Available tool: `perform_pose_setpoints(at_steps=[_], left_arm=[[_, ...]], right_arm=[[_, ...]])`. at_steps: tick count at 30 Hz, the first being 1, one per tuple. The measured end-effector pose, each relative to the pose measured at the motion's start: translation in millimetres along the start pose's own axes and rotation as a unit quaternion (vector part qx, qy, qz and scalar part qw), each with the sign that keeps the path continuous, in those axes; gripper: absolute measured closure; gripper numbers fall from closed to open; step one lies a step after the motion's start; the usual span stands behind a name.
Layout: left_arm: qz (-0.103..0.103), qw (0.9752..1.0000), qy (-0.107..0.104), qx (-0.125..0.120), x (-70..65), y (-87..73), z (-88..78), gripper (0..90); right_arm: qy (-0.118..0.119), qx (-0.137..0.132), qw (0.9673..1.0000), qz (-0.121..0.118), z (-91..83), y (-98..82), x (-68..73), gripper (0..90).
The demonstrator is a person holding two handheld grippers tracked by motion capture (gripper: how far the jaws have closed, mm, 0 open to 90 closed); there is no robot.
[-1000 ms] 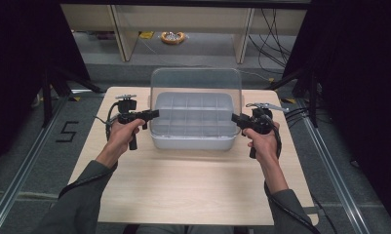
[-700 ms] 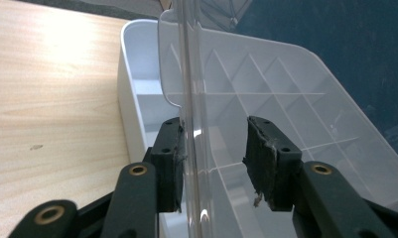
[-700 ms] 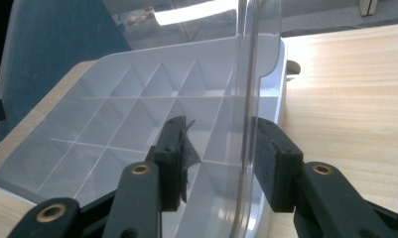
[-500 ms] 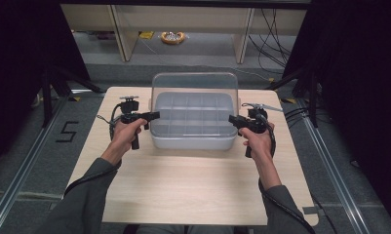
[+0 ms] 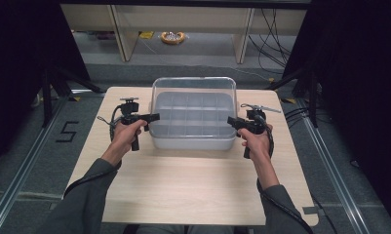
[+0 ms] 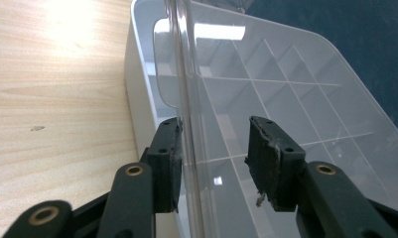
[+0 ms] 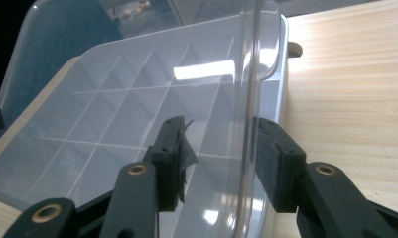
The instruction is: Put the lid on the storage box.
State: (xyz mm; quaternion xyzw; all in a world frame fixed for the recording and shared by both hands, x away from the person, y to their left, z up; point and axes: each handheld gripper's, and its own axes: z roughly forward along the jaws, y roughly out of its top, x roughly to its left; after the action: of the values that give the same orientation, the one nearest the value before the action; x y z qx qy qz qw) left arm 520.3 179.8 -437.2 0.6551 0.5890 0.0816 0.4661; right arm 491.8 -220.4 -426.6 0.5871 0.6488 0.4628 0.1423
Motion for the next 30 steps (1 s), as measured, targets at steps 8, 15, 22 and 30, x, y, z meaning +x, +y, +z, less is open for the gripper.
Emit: perform_pose_setpoints(at_steps=[8,15,22,30], left_arm=[[-0.007,1.0000,-0.005,-0.002,5.9,-4.2,7.0,54.9],[0.000,1.0000,-0.001,-0.006,5.8,-4.6,7.8,54.4],[0.029,0.9995,0.013,0.002,3.0,-4.7,7.6,52.2],[0.036,0.9992,0.015,0.003,1.4,-4.8,7.4,51.2]], right_arm=[[-0.008,0.011,0.9996,0.026,8.1,-3.5,-0.6,57.7],[-0.007,0.009,0.9994,0.034,12.3,-6.4,-2.8,57.3],[-0.010,0.013,0.9994,0.031,14.7,-7.1,-4.7,56.5],[-0.003,0.016,0.9987,0.049,14.6,-7.7,-4.4,56.7]])
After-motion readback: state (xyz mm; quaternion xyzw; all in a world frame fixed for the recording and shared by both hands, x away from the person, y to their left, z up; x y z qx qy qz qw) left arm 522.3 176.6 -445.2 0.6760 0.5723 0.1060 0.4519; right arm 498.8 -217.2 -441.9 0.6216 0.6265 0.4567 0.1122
